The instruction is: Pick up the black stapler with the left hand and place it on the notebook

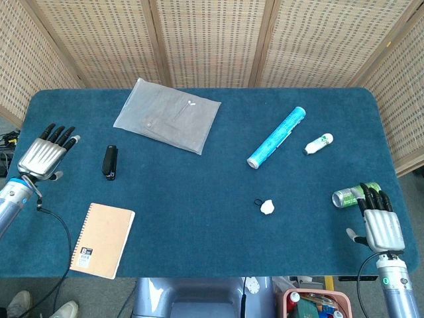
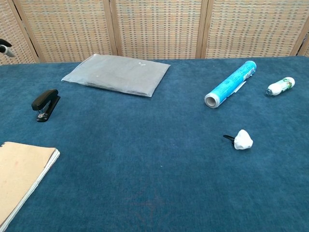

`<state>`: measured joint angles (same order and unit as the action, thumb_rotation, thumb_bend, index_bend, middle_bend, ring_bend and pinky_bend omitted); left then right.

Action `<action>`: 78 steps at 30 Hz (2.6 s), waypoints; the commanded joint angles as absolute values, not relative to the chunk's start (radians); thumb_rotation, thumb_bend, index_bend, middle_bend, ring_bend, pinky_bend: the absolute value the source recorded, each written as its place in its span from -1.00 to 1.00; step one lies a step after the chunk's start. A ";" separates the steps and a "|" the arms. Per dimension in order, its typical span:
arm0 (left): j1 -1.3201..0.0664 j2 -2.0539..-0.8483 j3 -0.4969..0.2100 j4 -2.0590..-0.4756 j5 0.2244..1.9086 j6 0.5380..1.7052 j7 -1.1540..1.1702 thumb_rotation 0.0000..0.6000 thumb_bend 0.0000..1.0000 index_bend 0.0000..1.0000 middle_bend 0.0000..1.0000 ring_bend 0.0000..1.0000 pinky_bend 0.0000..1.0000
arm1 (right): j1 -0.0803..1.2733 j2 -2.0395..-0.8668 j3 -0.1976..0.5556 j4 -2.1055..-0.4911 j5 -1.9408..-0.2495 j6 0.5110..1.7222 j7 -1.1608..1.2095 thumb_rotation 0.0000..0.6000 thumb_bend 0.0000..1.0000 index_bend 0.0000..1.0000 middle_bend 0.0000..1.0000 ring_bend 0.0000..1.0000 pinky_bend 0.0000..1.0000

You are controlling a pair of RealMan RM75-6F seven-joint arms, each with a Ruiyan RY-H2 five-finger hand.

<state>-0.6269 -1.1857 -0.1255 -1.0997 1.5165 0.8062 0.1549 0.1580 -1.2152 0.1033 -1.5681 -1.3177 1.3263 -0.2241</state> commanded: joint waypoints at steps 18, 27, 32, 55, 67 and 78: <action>-0.831 -1.480 0.033 -0.691 1.701 0.712 -0.079 1.00 -0.66 -0.80 -1.00 -1.00 -1.00 | 0.146 -1.230 0.126 -1.495 -1.268 1.336 -0.181 1.00 -0.65 -1.00 -1.00 -1.00 -1.00; -0.860 -1.530 0.068 -0.650 1.720 0.711 -0.095 1.00 -0.66 -0.80 -1.00 -1.00 -0.95 | 0.146 -1.228 0.128 -1.486 -1.266 1.333 -0.164 1.00 -0.65 -1.00 -1.00 -1.00 -1.00; -0.861 -1.544 0.081 -0.628 1.716 0.706 -0.104 1.00 -0.66 -0.70 -1.00 -1.00 -0.89 | 0.144 -1.226 0.129 -1.485 -1.266 1.336 -0.159 1.00 -0.65 -1.00 -1.00 -1.00 -1.00; -0.840 -1.677 0.122 -0.447 1.711 0.782 -0.151 1.00 0.01 0.40 -0.11 -0.37 -0.15 | 0.146 -1.231 0.130 -1.477 -1.273 1.340 -0.153 1.00 -0.65 -1.00 -1.00 -1.00 -1.00; -0.818 -1.657 0.131 -0.460 1.726 0.931 -0.187 1.00 0.06 0.48 0.00 -0.29 -0.09 | 0.145 -1.228 0.131 -1.475 -1.271 1.334 -0.132 1.00 -0.65 -1.00 -1.00 -1.00 -1.00; -0.746 -1.408 0.146 -0.821 1.753 1.154 -0.055 1.00 0.07 0.49 0.00 -0.29 -0.09 | 0.144 -1.228 0.128 -1.465 -1.287 1.336 -0.096 1.00 -0.65 -1.00 -1.00 -1.00 -1.00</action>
<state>-0.7773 -1.5047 0.1363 -0.6842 1.7363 1.0762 -0.1198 0.1435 -1.2276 0.1285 -1.4663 -1.2855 1.3358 -0.0996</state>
